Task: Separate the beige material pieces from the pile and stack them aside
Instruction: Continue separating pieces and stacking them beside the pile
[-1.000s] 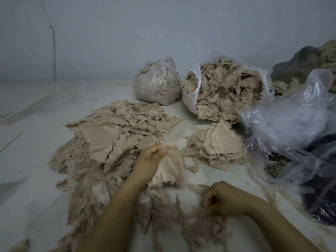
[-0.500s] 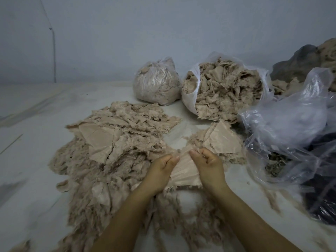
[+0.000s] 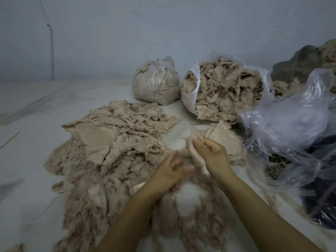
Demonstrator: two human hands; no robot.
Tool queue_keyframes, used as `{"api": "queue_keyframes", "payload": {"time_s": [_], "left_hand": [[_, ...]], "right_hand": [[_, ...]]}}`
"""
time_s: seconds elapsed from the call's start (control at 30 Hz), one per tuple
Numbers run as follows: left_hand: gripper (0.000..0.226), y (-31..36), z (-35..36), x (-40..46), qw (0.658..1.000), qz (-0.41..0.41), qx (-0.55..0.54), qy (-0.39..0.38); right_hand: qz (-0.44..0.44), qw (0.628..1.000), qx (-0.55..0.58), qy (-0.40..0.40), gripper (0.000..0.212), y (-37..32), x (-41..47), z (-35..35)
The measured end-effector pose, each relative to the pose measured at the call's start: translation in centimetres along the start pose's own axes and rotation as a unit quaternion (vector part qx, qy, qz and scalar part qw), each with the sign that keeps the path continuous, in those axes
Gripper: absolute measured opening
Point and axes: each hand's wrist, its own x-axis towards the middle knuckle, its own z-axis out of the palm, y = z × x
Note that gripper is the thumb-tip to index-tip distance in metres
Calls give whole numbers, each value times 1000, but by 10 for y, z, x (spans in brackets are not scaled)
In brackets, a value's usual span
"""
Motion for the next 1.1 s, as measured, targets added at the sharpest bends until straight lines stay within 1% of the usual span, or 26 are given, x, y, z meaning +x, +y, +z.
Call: {"api": "queue_keyframes", "payload": {"time_s": [0.03,0.07,0.1,0.17,0.2,0.23,0.3,0.37,0.43,0.5,0.57,0.6,0.63,0.67,0.7,0.73,0.77,0.8,0.83,0.9,1.0,1.03,1.07,1.1], "left_hand": [[103,1,6,0,999,-14,-19,-30],[92,0,12,1,997,-21,-50,-48],[76,0,16,2,994,-27,-93,-50],[39,-2,19,0,982,-26,-187,-9],[27,-3,18,0,977,-22,-212,22],[22,-4,16,-1,974,-18,-220,42],[19,-2,13,-4,977,-7,-207,47],[18,-1,12,-6,982,-4,-184,39],[25,1,10,-9,987,-14,-153,47],[33,0,5,-12,990,-25,-118,67],[33,0,0,-17,992,-27,-80,89],[29,0,-1,-19,994,-22,-57,94],[22,1,-2,-20,995,-18,-32,97],[14,1,-3,-21,995,-18,-8,100],[10,0,-5,-21,995,-18,12,100],[10,0,-8,-22,995,-14,29,97],[12,0,-11,-22,995,-7,42,94],[15,1,-16,-23,994,5,53,93],[18,3,-21,-24,993,20,68,94],[24,6,-31,-25,987,47,121,96],[29,8,-48,-28,958,66,270,67],[32,8,-52,-29,949,70,302,55],[35,7,-56,-30,946,70,313,50],[35,6,-58,-31,949,68,304,52]], "right_hand": [[5,1000,15,-9,49,-2,-1,3],[8,999,31,-14,49,-3,-1,5],[11,999,43,-18,46,-5,-1,5],[12,999,51,-6,39,-8,1,2],[8,999,46,12,37,-8,2,-2],[5,999,39,32,35,-7,5,-7],[4,998,25,61,30,-1,8,-16],[-2,997,0,74,36,4,11,-23],[-17,996,-24,87,39,3,17,-26],[-28,991,-57,118,33,-5,31,-36],[-34,983,-128,125,32,-19,52,-48],[-36,971,-208,113,28,-24,62,-55],[-33,941,-320,102,18,-27,70,-61],[-21,894,-438,96,19,-28,74,-64],[-10,843,-528,98,35,-25,75,-65],[-19,811,-575,104,44,-19,72,-63],[-42,793,-599,104,45,-10,65,-58],[-63,784,-611,90,44,1,58,-51],[-68,776,-625,60,43,13,52,-47],[-24,767,-641,3,45,32,50,-47],[33,773,-633,-24,49,32,62,-59],[34,774,-632,-18,50,30,65,-60],[15,778,-628,11,49,28,65,-59],[-30,787,-615,53,46,26,62,-53]]}}
